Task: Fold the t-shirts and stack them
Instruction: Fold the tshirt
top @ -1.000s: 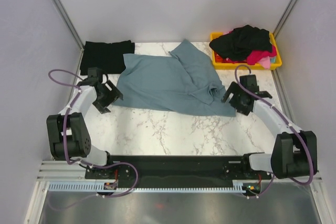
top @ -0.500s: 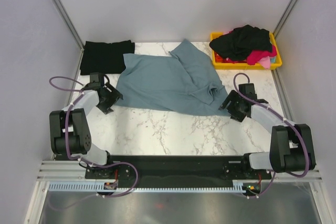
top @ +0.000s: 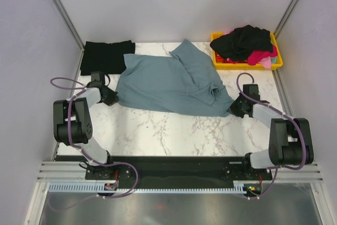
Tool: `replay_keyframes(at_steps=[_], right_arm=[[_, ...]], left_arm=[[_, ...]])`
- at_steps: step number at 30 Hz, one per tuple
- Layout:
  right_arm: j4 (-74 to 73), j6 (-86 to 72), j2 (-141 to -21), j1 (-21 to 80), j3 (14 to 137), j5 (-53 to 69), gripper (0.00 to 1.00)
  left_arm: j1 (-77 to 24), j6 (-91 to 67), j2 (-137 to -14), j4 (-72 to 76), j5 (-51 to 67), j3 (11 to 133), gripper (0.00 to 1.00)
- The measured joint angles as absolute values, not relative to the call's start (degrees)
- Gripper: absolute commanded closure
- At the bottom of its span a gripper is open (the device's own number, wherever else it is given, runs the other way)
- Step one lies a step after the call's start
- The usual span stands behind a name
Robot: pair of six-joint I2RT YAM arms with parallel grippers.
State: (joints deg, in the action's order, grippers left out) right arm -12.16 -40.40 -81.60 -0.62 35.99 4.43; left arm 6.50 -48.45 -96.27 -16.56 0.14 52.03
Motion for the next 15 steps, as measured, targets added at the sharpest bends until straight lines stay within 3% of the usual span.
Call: replay_keyframes(at_steps=[8, 12, 15], right_arm=[[-13.15, -39.57, -82.06, -1.63, 37.93, 4.62, 1.0], [-20.14, -38.83, -75.61, -2.94, 43.05, 4.45, 1.0], [-26.24, -38.22, -68.4, -3.53, 51.46, 4.49, 1.0]], left_arm=[[6.46, -48.42, -95.31, -17.93, -0.12, 52.88, 0.98], [6.44, -47.18, -85.82, -25.67, -0.78, 54.92, 0.98], [6.28, -44.64, -74.48, -32.36, -1.1, 63.18, 0.98]])
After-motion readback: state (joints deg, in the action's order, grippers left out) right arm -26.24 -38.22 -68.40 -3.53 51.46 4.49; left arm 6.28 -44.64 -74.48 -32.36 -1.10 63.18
